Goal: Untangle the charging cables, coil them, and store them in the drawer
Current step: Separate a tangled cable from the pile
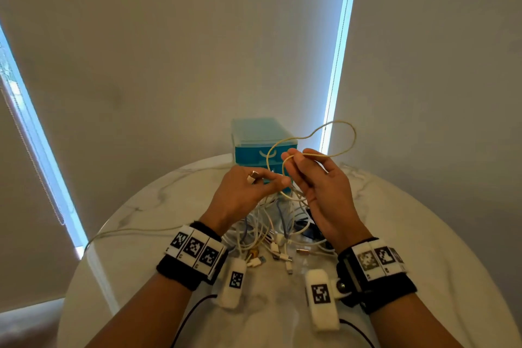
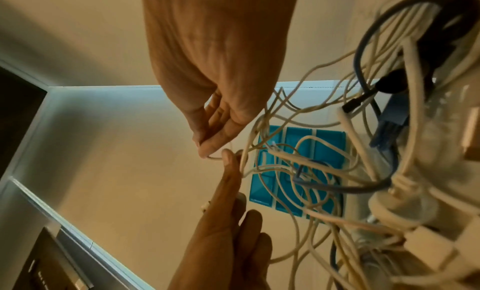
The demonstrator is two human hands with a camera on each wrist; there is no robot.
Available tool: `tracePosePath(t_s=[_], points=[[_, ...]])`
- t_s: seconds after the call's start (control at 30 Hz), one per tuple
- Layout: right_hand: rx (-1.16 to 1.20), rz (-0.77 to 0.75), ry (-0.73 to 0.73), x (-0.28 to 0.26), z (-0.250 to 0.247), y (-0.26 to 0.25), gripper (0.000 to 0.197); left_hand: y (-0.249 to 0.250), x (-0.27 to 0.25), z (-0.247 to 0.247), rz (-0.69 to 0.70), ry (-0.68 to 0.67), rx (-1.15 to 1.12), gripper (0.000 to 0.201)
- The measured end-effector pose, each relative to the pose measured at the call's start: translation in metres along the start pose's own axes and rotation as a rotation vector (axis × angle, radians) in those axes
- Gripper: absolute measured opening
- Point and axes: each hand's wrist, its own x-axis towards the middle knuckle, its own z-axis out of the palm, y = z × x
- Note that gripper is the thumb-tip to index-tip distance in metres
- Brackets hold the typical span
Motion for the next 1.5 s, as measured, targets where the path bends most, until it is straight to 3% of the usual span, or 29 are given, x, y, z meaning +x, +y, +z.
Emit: tracePosePath(t_s=[0.07, 0.17, 0.23, 0.33, 0.47, 0.53, 0.6, 0.67, 0.83, 0.97, 1.03, 1.17, 1.23, 1.33, 1.43, 1.5], points=[[-0.145, -0.022, -0.004, 0.002, -0.002, 0.0, 0.028, -0.001, 0.0, 0.001, -0.02, 0.055, 0.024, 0.018], [-0.632, -0.054, -0.031, 0.006, -0.019, 0.008, 0.045, -0.005, 0.003, 0.0, -0.045, 0.156, 0.015, 0.016], [-0.861, -0.034, -0.061, 0.006, -0.025, 0.013, 0.042, -0.006, 0.003, 0.0, -0.063, 0.208, -0.023, 0.016], [-0.929, -0.129, 0.026, 0.008, -0.031, 0.011, 0.022, -0.007, 0.004, -0.001, -0.085, 0.3, -0.073, 0.02], [-0.921, -0.298, 0.211, 0.012, -0.034, 0.008, 0.02, -0.014, 0.014, -0.013, -0.153, 0.512, -0.267, 0.02], [-1.019, -0.236, 0.204, 0.014, -0.037, 0.013, 0.019, -0.017, 0.016, -0.017, -0.165, 0.592, -0.353, 0.018], [-1.129, -0.054, 0.103, 0.013, -0.04, 0.016, 0.017, -0.018, 0.015, -0.017, -0.169, 0.616, -0.383, 0.018], [-1.196, 0.002, 0.036, 0.011, -0.039, 0.015, 0.016, -0.017, 0.013, -0.016, -0.173, 0.587, -0.388, 0.018], [-1.103, -0.335, 0.01, 0.006, -0.02, 0.006, 0.017, -0.003, 0.006, -0.011, -0.074, 0.424, -0.359, 0.019], [-1.105, -0.273, -0.11, 0.003, -0.015, 0.016, 0.018, 0.005, -0.001, -0.01, 0.026, 0.283, -0.349, 0.02], [-1.138, -0.262, -0.095, 0.003, -0.018, 0.019, 0.013, 0.004, -0.002, -0.011, 0.036, 0.226, -0.311, 0.021], [-1.052, -0.366, 0.07, 0.004, -0.018, 0.008, 0.01, -0.007, -0.001, -0.01, -0.009, 0.104, -0.082, 0.021], [-0.923, -0.37, 0.148, 0.005, -0.014, 0.001, 0.01, -0.016, 0.002, -0.01, -0.062, 0.087, -0.004, 0.017], [-0.885, -0.296, 0.152, 0.009, -0.006, -0.009, 0.011, -0.024, 0.002, -0.012, -0.12, 0.105, 0.019, 0.018], [-0.801, -0.366, 0.2, 0.018, 0.004, -0.03, 0.008, -0.024, 0.003, -0.015, -0.106, 0.104, -0.034, 0.024], [-0.985, -0.38, 0.11, 0.024, 0.012, -0.037, 0.007, -0.023, 0.004, -0.018, -0.088, 0.135, 0.025, 0.03]])
